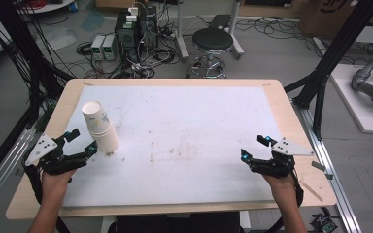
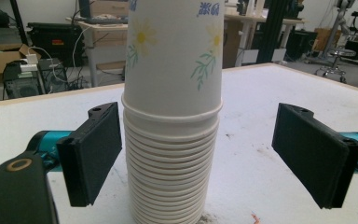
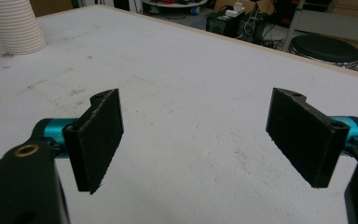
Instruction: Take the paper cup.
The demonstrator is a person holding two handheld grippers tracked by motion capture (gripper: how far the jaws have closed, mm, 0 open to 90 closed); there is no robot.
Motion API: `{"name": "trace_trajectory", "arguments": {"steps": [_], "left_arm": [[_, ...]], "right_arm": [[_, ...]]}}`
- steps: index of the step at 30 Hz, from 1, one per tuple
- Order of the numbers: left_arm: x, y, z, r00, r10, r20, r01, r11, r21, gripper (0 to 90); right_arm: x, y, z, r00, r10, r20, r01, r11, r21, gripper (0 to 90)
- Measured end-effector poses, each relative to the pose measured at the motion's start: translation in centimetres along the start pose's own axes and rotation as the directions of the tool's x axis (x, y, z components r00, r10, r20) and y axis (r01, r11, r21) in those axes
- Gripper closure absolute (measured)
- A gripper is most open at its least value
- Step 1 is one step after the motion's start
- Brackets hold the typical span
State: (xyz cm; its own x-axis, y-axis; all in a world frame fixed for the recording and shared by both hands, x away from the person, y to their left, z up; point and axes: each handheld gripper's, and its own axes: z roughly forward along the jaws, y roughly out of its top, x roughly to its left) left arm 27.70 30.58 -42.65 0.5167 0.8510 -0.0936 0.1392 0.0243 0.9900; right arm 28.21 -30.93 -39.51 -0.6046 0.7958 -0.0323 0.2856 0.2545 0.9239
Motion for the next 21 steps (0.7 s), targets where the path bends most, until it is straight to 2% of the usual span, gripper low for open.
{"name": "trace_trajectory", "arguments": {"steps": [9,15,21], "left_arm": [[0.23,-0.13,0.17,0.9999,-0.003,-0.016,0.003,0.9999,0.010,15.7],[0.59,0.02,-0.11,0.9997,-0.005,-0.023,0.006,1.0000,0.006,15.7],[0.38,0.13,-0.21,0.9998,-0.006,-0.016,0.006,1.0000,-0.004,15.7]], "right_arm": [[-0.24,0.08,0.09,1.0000,-0.006,-0.008,0.006,1.000,0.001,19.0],[0.05,0.05,0.23,0.9997,-0.005,-0.025,0.005,1.000,0.007,19.0],[0.48,0.09,-0.03,0.9997,-0.004,-0.026,0.004,1.000,0.019,19.0]]}}
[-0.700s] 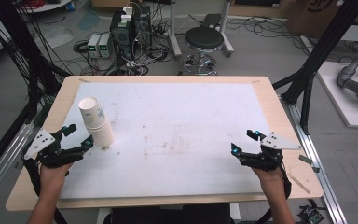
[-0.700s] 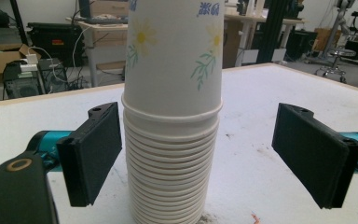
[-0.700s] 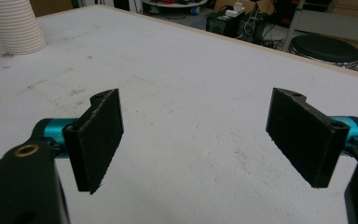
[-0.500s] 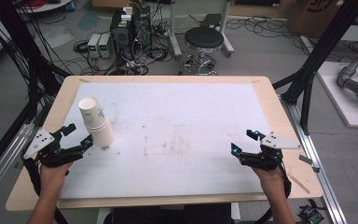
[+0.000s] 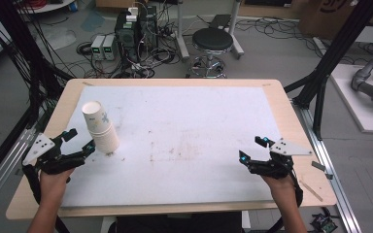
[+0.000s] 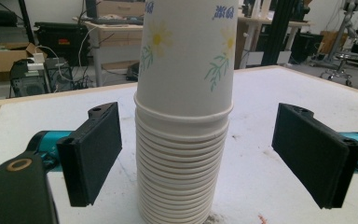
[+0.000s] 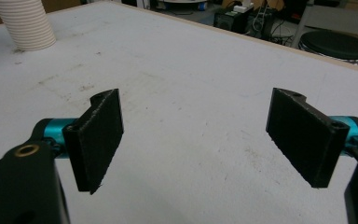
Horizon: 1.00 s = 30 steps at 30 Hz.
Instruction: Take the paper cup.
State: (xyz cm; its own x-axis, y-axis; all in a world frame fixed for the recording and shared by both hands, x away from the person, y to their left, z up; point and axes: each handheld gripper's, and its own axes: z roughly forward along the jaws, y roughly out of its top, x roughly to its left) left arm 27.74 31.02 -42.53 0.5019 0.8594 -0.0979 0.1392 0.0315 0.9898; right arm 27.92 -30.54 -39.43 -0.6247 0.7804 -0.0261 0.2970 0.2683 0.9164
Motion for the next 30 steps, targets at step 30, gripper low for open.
{"name": "trace_trajectory", "arguments": {"steps": [30], "left_arm": [[1.5,7.5,1.9,0.9995,0.013,0.027,-0.014,0.9996,0.023,13.4]], "right_arm": [[0.5,0.2,0.4,0.9998,-0.014,-0.012,0.015,1.000,0.016,19.0]]}}
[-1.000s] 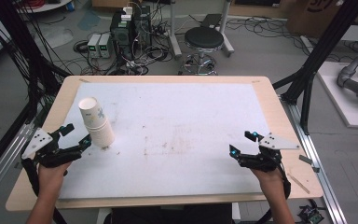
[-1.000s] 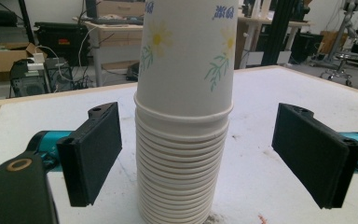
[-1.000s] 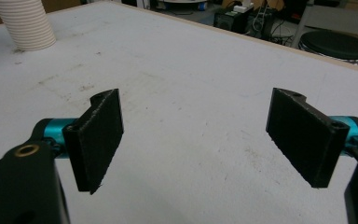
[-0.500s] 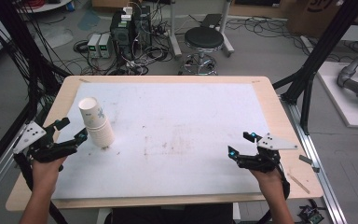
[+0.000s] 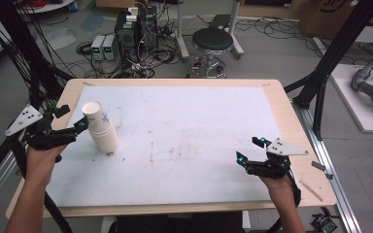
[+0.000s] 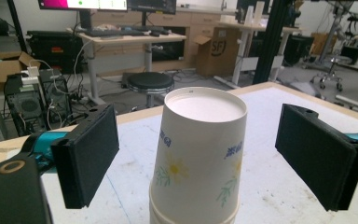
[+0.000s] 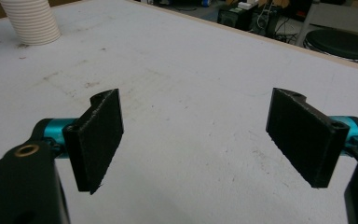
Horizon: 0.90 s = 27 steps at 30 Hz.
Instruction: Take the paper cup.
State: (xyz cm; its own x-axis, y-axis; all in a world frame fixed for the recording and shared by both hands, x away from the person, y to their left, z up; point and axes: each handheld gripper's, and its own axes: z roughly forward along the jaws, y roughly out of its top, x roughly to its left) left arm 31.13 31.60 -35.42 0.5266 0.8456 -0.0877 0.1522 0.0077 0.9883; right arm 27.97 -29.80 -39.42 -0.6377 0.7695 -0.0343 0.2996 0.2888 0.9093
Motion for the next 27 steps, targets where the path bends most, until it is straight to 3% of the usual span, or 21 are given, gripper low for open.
{"name": "trace_trajectory", "arguments": {"steps": [4,8,12,18,23,24,27], "left_arm": [[0.1,0.1,0.8,1.0000,-0.005,0.002,0.005,0.9997,0.023,13.3],[0.0,0.1,1.6,0.9995,-0.002,0.030,0.001,0.9993,0.037,13.4],[-0.1,-0.2,2.9,0.9985,0.000,0.056,-0.005,0.9966,0.082,13.4],[-0.2,-0.5,3.9,0.9983,0.001,0.059,-0.007,0.9945,0.105,14.0],[0.0,-0.6,4.1,0.9973,0.015,0.072,-0.023,0.9932,0.114,25.1],[0.0,-0.6,4.2,0.9969,0.019,0.076,-0.028,0.9929,0.116,31.2],[0.1,-0.6,4.2,0.9971,0.025,0.072,-0.033,0.9925,0.118,31.5]], "right_arm": [[0.1,0.0,-0.1,1.0000,-0.005,-0.008,0.005,1.000,-0.004,19.0],[0.2,0.0,0.0,1.0000,-0.004,-0.008,0.004,1.000,0.000,19.0],[0.2,0.0,0.1,0.9999,-0.007,-0.010,0.007,1.000,0.006,19.0],[0.2,0.0,0.2,0.9999,-0.007,-0.013,0.008,1.000,0.006,19.0],[0.2,-0.1,0.2,0.9999,-0.001,-0.011,0.001,1.000,0.006,19.0],[0.2,-0.1,0.2,1.0000,0.000,-0.008,0.000,1.000,0.005,19.0],[0.1,-0.1,0.2,1.0000,-0.003,-0.008,0.003,1.000,0.002,19.0]]}}
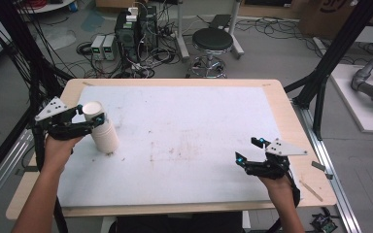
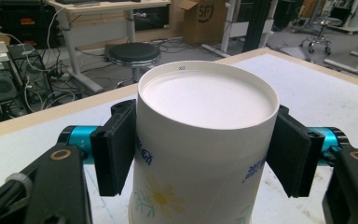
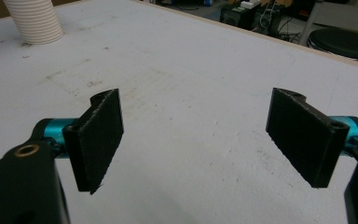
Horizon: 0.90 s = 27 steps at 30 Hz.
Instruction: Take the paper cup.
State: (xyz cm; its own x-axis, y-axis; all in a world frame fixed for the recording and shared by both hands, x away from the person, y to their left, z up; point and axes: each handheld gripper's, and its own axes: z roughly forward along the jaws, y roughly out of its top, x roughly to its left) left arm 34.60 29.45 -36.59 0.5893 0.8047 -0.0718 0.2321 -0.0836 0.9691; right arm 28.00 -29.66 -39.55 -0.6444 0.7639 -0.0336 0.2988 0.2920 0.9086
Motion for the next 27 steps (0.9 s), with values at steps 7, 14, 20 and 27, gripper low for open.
{"name": "trace_trajectory", "arguments": {"steps": [7,14,20,27], "left_arm": [[-0.1,1.1,-0.7,0.9999,-0.002,0.011,0.002,0.9991,-0.042,31.9],[-0.4,3.5,-1.7,0.9993,0.017,0.032,-0.013,0.9939,-0.110,32.4],[-0.9,6.2,-2.8,0.9972,0.054,0.053,-0.044,0.9839,-0.173,32.6],[-2.3,8.3,-3.5,0.9932,0.091,0.073,-0.071,0.9675,-0.243,32.7]], "right_arm": [[0.0,0.0,0.0,1.0000,0.001,0.002,-0.001,1.000,0.005,19.0],[-0.1,0.0,-0.1,0.9999,0.010,0.012,-0.010,1.000,-0.001,19.1],[0.0,0.1,-0.1,0.9999,0.017,0.002,-0.017,1.000,-0.002,19.1],[0.0,0.2,-0.1,0.9998,0.017,-0.006,-0.017,1.000,-0.008,19.0]]}}
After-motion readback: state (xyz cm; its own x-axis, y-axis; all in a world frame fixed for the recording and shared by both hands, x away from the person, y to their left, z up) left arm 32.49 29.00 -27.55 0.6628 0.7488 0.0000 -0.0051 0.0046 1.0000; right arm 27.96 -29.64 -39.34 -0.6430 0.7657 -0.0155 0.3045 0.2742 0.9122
